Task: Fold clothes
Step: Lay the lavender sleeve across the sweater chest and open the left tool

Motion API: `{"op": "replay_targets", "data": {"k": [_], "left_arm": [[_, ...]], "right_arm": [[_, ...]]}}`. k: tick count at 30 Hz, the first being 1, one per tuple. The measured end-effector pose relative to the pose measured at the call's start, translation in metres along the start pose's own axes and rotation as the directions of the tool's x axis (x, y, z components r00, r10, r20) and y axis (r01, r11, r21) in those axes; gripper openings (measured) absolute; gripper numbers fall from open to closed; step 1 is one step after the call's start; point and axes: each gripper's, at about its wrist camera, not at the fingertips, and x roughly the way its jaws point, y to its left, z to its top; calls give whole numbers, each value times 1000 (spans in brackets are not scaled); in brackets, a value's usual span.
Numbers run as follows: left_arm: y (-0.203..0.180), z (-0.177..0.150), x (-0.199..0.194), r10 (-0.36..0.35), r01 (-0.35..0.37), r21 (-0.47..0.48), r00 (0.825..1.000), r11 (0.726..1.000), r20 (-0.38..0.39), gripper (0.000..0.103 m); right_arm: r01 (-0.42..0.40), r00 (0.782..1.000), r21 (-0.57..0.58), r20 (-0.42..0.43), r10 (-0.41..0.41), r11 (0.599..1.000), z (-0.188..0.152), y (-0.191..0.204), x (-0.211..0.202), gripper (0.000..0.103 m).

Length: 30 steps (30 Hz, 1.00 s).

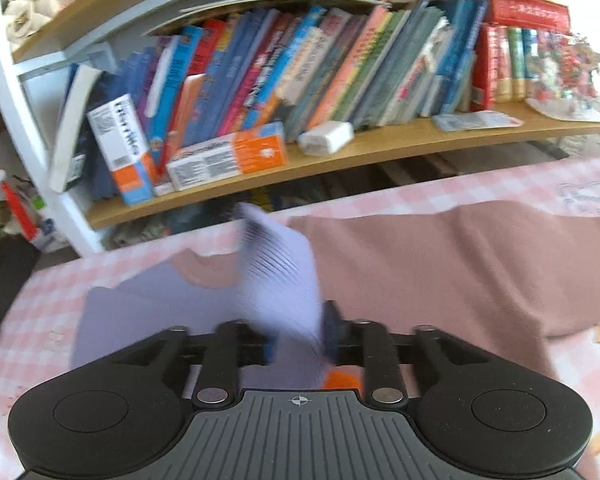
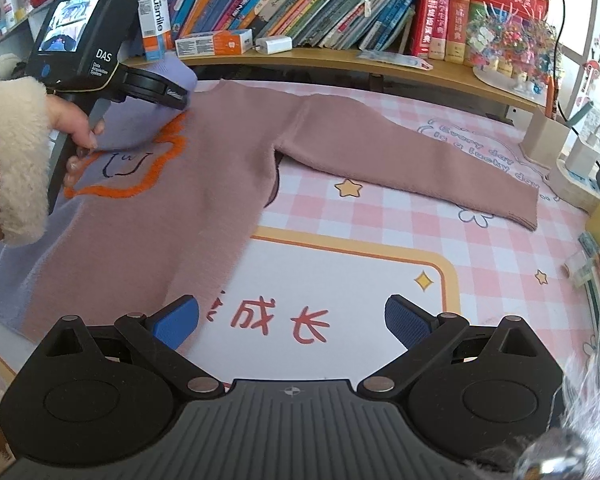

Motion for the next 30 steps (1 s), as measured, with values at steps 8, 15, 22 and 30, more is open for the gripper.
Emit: {"op": "replay_targets", "data": {"k": [8,15,22,30], "left_arm": [[-19,0,-28,-191,192,-31,981,981,29,61],[33,-33,-75,-113,118,-142,993,983,43,67],[99,-91,-118,42,-56,-239,997,969,-62,67],[167,-147,-153,168,-212,-318,973,924,-161,72]], "right_arm": [[-13,1000,5,-3,13,1000,0,2,0,100],[-45,999,-8,-2,45,999,3,10,2,100],[-81,997,-18,-13,80,997,4,24,7,100],[-66,997,-10,-26,66,998,5,49,9,98]]}}
